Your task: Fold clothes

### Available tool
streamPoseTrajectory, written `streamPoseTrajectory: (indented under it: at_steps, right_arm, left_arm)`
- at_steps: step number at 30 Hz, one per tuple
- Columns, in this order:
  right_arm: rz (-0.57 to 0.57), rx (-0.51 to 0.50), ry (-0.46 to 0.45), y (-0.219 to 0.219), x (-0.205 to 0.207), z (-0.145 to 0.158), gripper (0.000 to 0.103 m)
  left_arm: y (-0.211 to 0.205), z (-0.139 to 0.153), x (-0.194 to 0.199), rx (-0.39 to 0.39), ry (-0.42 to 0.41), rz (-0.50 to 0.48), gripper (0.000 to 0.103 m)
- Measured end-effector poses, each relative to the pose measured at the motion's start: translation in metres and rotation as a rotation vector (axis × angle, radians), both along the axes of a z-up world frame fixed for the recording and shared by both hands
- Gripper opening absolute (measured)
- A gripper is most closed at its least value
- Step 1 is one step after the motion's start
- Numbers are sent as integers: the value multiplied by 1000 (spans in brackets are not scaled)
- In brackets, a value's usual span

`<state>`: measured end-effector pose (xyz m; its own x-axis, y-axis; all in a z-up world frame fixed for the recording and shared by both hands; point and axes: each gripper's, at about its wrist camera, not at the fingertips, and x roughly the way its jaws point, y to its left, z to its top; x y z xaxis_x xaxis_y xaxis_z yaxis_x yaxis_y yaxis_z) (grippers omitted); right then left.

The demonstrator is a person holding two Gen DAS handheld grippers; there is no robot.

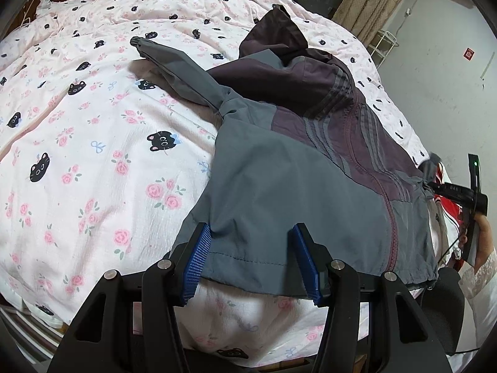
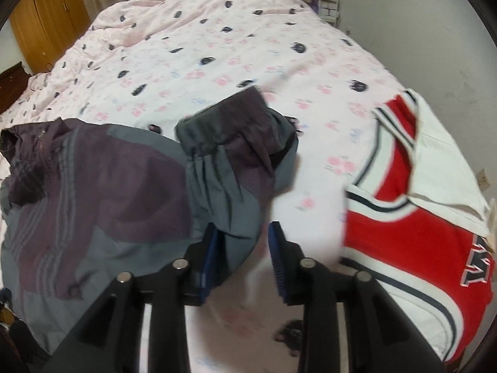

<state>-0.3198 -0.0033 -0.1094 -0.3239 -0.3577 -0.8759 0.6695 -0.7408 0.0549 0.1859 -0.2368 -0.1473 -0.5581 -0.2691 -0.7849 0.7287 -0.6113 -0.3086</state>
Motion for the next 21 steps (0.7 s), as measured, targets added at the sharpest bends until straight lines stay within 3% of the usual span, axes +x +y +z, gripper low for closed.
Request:
streamPoseTrajectory:
  at_steps: [6,8,13,16,21]
  right_arm:
    - [-21,14,91,19,9,20,40]
    - [-26,-21,125,22,13,36,47]
    - [-29,-78,266,18,24,79,51]
    - [12,-45,264,5,24,77,56]
    - [26,80,197,-1,19,30,56]
  left_arm:
    - [0,-1,-1,0,-5,-1,49]
    - [0,-1,-1,-1,-7,-1,49]
    - [0,-1,-2,-3,-9,0,49]
    - [1,-1,-2,-3,-10,0,49]
    - [2,-1,-1,0,-4,3,49]
